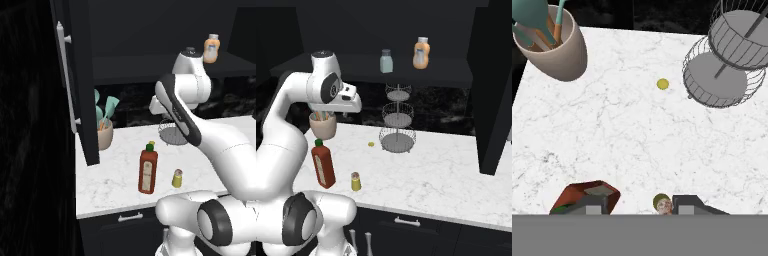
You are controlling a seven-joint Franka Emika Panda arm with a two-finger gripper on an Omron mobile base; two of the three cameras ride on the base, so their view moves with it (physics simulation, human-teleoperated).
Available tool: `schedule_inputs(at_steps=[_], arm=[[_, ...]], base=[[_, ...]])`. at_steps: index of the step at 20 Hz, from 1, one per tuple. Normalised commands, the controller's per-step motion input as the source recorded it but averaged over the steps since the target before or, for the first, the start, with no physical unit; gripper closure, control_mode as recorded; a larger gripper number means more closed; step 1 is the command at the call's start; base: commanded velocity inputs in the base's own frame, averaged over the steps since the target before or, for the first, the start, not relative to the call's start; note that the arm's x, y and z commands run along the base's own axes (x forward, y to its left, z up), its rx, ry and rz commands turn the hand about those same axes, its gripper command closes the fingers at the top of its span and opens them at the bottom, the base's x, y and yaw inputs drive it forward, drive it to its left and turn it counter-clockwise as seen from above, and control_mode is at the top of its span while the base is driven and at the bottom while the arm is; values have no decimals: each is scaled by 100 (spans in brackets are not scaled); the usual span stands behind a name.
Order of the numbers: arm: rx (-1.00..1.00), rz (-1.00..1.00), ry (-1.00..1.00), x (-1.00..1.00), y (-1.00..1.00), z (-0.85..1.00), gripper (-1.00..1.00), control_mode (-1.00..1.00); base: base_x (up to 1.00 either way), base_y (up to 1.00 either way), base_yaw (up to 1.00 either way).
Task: Put the shaker and condiment bottle from the counter next to their counterparts in the cabinet.
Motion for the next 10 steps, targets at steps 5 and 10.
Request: schedule_inputs(at_steps=[5, 10], arm=[[0, 0, -6, -36, 0, -6, -100, -100], [-1, 9, -24, -96, 0, -17, -100, -100]], base=[[0, 0, 0], [0, 0, 0]])
